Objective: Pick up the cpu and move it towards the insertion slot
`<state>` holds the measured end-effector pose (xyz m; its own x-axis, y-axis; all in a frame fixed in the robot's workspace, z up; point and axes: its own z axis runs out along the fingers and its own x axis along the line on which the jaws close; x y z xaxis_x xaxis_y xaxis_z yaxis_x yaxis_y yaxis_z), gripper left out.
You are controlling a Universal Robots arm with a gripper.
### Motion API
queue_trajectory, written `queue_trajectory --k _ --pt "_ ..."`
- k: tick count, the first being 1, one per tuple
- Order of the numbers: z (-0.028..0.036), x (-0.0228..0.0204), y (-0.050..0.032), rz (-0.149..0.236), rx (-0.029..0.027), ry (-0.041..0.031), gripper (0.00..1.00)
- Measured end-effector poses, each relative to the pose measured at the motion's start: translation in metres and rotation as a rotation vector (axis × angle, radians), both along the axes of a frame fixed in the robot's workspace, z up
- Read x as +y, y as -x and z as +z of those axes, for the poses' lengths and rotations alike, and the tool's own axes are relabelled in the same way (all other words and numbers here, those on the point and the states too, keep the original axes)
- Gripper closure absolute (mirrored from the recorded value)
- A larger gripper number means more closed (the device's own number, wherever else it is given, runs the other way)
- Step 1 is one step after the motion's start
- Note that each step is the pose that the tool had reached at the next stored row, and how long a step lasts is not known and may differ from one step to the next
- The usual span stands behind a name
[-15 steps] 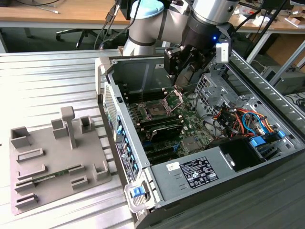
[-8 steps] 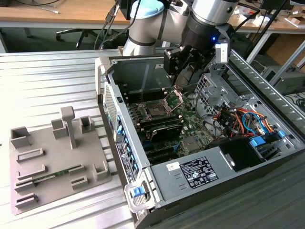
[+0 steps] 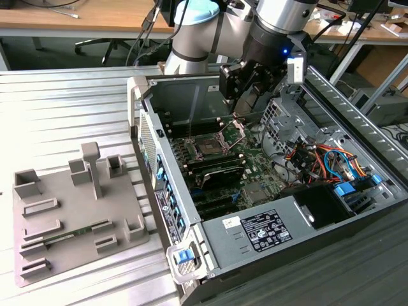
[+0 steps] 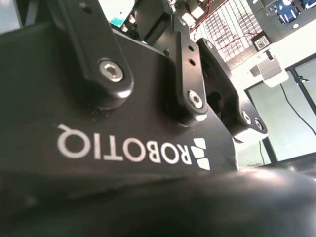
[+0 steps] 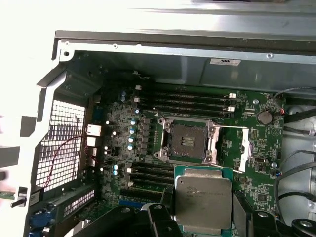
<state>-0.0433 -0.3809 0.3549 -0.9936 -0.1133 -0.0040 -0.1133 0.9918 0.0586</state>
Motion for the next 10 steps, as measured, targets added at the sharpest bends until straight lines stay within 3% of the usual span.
queue_trajectory --k 10 --pt "-0.0022 0.0023 -0.0020 0.000 0.0000 0.0000 0.45"
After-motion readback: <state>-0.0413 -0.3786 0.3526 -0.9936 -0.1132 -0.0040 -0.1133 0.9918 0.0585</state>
